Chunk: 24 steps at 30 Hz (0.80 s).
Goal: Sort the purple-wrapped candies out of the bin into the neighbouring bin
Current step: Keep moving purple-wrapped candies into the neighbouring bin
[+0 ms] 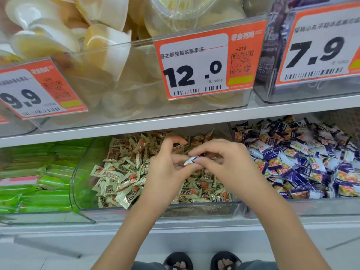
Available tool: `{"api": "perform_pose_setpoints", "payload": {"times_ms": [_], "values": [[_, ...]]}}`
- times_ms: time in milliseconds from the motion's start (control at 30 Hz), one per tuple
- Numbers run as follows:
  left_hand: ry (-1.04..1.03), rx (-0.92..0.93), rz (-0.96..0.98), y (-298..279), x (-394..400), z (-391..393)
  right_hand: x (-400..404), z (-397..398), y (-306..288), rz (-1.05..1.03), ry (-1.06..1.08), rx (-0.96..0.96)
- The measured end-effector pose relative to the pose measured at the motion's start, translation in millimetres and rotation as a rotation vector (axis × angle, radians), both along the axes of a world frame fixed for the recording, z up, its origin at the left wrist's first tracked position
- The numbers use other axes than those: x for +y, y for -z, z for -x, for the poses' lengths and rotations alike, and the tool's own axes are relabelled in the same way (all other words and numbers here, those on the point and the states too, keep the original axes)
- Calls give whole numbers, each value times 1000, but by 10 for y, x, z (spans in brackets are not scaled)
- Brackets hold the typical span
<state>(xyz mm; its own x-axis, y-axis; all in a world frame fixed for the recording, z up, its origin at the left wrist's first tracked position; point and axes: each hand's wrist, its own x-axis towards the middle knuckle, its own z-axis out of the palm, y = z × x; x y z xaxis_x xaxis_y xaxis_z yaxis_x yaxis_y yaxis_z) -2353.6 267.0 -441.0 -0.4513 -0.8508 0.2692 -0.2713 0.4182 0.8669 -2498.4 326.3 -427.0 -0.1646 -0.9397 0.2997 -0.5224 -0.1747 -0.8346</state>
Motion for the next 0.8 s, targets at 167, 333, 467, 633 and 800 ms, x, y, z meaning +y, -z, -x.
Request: {"api": "perform_pose_setpoints", "payload": {"times_ms": [167, 333, 467, 633, 800], "values": [[-8, -115, 99, -52, -42, -83, 154, 232, -104, 131, 224, -254], [188, -552, 99, -98, -267, -504, 337, 681, -24, 1, 676, 54], [347, -652, 53, -67, -354, -628, 268, 424, -103, 216, 436, 276], [298, -579, 129, -6, -439, -763, -202, -226, 95, -289, -361, 398], [170, -502, 120, 80, -519, -920, -537, -363, 391, -567, -488, 459]]}}
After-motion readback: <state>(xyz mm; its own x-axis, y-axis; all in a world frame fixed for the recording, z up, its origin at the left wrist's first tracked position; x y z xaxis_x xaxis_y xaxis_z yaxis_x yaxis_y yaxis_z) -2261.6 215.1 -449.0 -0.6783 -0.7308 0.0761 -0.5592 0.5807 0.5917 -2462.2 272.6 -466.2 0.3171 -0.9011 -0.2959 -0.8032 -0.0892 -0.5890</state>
